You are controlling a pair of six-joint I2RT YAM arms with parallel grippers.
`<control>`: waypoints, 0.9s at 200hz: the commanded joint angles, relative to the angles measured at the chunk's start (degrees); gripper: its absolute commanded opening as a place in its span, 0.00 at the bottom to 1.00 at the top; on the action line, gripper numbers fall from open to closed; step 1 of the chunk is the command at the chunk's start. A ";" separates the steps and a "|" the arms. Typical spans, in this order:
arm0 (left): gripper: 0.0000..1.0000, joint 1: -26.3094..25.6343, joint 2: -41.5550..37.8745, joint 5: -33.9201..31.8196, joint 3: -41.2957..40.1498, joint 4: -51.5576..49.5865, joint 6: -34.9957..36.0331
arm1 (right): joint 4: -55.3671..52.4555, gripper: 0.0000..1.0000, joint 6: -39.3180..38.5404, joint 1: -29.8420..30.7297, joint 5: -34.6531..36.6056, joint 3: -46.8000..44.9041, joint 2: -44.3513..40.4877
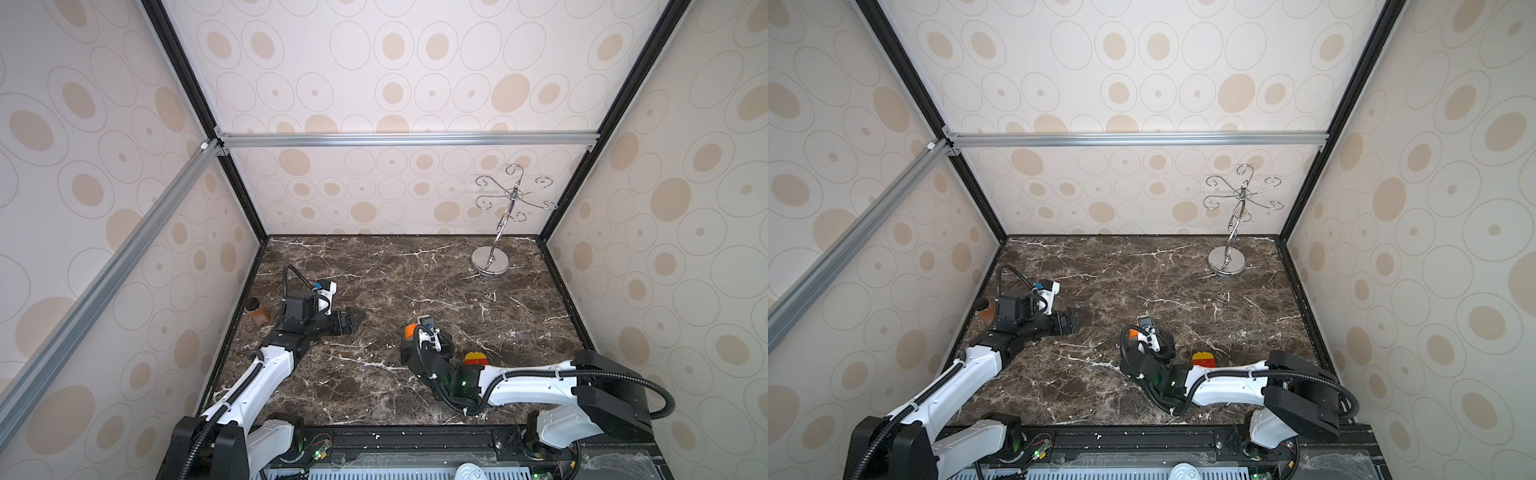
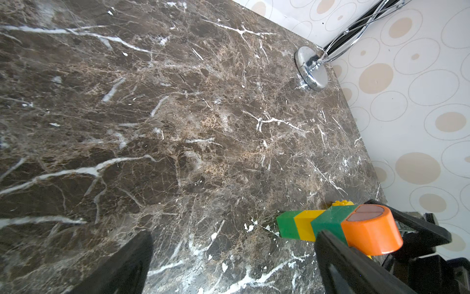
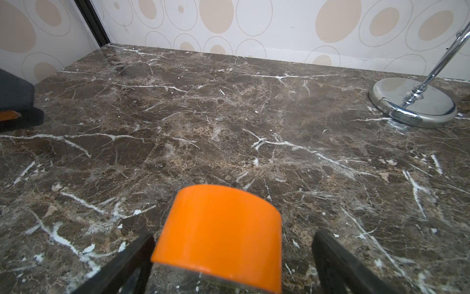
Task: Assemble an ice cream with lego
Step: Adjust the lego brick at the center of the board.
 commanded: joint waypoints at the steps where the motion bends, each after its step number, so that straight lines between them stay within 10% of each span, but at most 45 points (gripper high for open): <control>1: 1.00 0.53 -0.78 -0.50 0.09 -0.87 1.13 | 1.03 0.97 -0.03 -0.23 1.40 -0.46 1.08; 180: 1.00 0.53 -0.87 -0.86 0.08 -1.09 1.07 | -0.76 0.56 -0.82 -0.26 1.15 0.42 1.12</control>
